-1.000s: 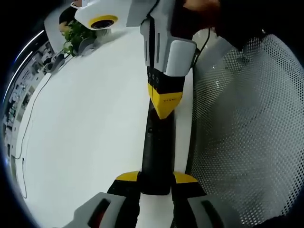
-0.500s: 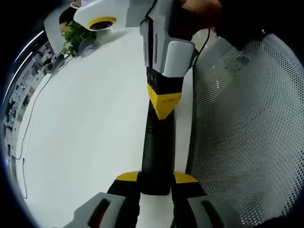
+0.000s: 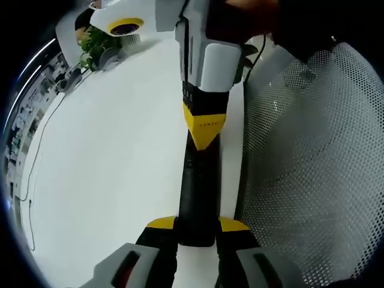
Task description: Press the specified remote control buttons in sequence, fully releasing each button before pressing the next.
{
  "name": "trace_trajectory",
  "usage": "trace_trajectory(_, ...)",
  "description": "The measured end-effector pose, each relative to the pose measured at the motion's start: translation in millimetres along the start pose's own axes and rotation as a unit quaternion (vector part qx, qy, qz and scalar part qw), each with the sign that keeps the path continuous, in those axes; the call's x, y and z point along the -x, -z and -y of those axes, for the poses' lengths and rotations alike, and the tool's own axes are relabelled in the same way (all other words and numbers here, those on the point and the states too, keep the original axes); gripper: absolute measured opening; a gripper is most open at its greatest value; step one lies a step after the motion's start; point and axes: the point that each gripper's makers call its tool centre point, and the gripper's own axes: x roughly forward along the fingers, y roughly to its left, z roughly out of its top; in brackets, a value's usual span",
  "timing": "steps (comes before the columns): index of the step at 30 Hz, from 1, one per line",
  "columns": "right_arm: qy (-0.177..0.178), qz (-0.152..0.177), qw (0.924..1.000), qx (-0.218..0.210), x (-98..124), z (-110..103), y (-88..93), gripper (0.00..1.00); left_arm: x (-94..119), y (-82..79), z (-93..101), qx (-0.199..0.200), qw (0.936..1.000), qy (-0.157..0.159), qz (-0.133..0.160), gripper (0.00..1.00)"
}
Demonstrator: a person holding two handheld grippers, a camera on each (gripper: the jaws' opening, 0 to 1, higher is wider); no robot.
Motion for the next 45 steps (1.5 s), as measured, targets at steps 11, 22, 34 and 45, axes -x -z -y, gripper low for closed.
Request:
trace_trajectory(11,0.004,-0.002,0.9997,0.022,-12,-6,0.4,0.0,-1,-1.1,1.2,-0.003,1.0,0.001,-0.004,0.24)
trace_trajectory(22,0.021,0.002,0.9988,0.044,-16,-5,-3.3,0.0,-1,-1.2,0.7,-0.003,1.0,0.002,-0.006,0.24)
trace_trajectory(34,0.044,0.01,0.9967,0.067,-19,-4,-8.3,0.0,-1,-1.1,-0.1,-0.003,1.0,0.003,-0.006,0.24)
trace_trajectory(45,0.031,0.019,0.9981,0.05,-18,-4,-9.8,0.0,0,-0.5,-0.4,0.006,1.0,0.0,0.005,0.24)
